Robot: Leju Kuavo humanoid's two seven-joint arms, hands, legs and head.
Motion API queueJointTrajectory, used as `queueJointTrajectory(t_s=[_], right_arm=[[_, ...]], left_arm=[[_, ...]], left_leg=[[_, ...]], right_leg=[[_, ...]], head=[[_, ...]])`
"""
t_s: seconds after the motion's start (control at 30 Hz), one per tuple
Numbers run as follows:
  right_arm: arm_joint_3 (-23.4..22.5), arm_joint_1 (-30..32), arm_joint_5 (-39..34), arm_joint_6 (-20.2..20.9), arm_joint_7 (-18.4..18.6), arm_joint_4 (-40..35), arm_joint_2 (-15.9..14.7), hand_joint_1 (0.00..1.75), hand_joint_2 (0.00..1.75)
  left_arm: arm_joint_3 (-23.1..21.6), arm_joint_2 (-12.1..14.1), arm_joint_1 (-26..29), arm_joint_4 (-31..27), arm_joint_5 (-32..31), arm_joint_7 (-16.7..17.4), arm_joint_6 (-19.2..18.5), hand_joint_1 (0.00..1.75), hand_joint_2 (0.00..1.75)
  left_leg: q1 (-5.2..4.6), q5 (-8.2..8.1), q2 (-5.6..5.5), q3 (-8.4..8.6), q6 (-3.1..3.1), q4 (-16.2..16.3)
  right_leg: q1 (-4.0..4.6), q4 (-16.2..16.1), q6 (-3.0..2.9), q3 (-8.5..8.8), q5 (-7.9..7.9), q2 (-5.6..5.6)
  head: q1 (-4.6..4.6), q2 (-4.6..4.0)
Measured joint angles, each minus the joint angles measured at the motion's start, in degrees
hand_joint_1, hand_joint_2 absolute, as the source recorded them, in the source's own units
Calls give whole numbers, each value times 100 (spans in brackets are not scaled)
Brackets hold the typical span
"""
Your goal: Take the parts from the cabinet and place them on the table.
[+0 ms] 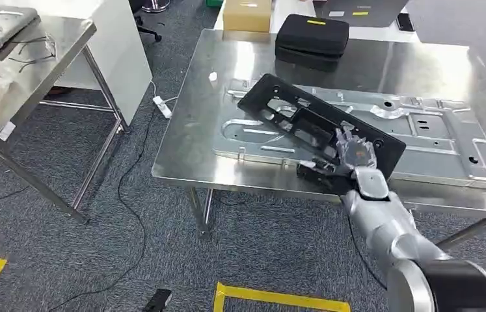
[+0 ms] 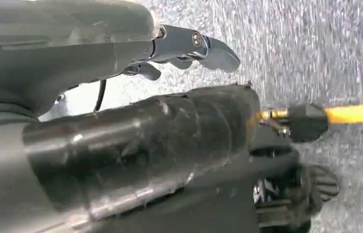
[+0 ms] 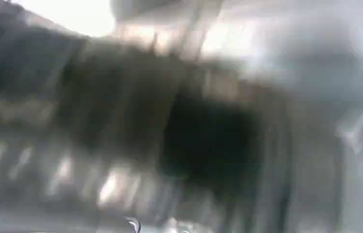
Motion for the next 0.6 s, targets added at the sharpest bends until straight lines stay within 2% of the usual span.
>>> queueJointTrajectory(t_s=[0.03, 0.07, 0.1, 0.13, 0.17, 0.2, 0.27, 0.3, 0.33, 0.43, 0.47, 0.5, 0.53, 0.6], right_arm=[[-15, -125, 15, 61, 13, 0, -20, 0, 175], [-28, -244, 20, 133, 28, -7, -26, 0, 175], [-44, -343, 28, 188, 53, -9, -50, 0, 175], [-59, -429, 52, 253, 52, -11, -70, 0, 175], [-61, -522, 70, 315, 55, -15, -74, 0, 175], [-61, -641, 90, 389, 57, -18, -77, 0, 175], [-61, -882, 101, 495, 72, -61, -81, 0, 175], [-59, -1013, 101, 546, 83, -61, -87, 0, 175], [-59, -1130, 101, 605, 105, -61, -109, 0, 175], [-50, -1397, 101, 728, 140, -96, -111, 0, 175], [-50, -1461, 101, 751, 155, -122, -116, 0, 175], [-48, -1540, 101, 780, 157, -133, -116, 0, 175], [-41, -1628, 101, 808, 161, -136, -116, 0, 175], [-35, -1706, 101, 815, 170, -136, -122, 0, 175]], left_arm=[[-2, 0, 2, 0, -9, 0, -2, 0, 0], [-2, 2, 9, 0, -9, 0, -7, 0, 0], [-2, 4, 22, 0, -9, 0, -7, 0, 0], [-2, 9, 34, 0, -9, 0, -9, 0, 0], [-2, 15, 42, 0, -9, -2, -13, 0, 0], [0, 22, 41, 0, -7, -11, -20, 0, 0], [0, 28, 25, 0, -7, -15, -28, 0, 0], [-2, 28, 16, 2, -7, -15, -35, 0, 0], [0, 28, 12, 0, -7, -15, -35, 0, 0], [0, 28, 37, 0, -7, -15, -37, 0, 0], [0, 28, 36, 0, -7, -17, -37, 0, 0], [0, 28, 21, 0, -7, -20, -39, 0, 0], [0, 26, 8, 0, -7, -24, -41, 0, 0], [0, 26, 15, 0, -4, -24, -50, 0, 0]], left_leg=[[24, -240, 0, -185, -26, 409], [39, -449, 1, -390, -48, 874], [44, -573, 2, -558, -70, 1242], [50, -573, 3, -639, -89, 1420], [63, -434, 5, -595, -103, 1319], [75, -184, 7, -424, -108, 952], [85, 270, 31, 38, -89, -7], [65, 125, 35, 107, -64, -83], [52, 147, 15, 105, -14, -176], [30, 177, 5, 85, 93, -171], [67, 208, 10, 110, 143, -230], [64, 216, 6, 113, 167, -238], [64, 214, 5, 109, 205, -238], [62, 207, -4, 114, 220, -238]], right_leg=[[2, 1, -29, -13, 7, -8], [7, 4, -31, -14, 5, -13], [9, 10, -33, -16, 3, -16], [9, 18, -34, -19, 2, -15], [6, 35, -33, -21, -7, -13], [-2, 68, -20, -30, -25, -3], [-16, 167, 39, -48, -91, 15], [13, 195, 75, -81, -110, 13], [31, 247, 96, -120, -114, 16], [12, 204, 187, -127, -79, 5], [-20, 251, 218, -168, -146, 6], [-20, 417, 232, -226, -265, 8], [-17, 758, 245, -381, -456, 12], [-16, 1654, 272, -803, -801, 15]], head=[[-2, 0], [-2, 0], [0, 0], [-2, 0], [0, 0], [-2, 0], [0, 0], [-2, 0], [13, 0], [9, 0], [11, 0], [13, 0], [13, 0], [11, 0]])
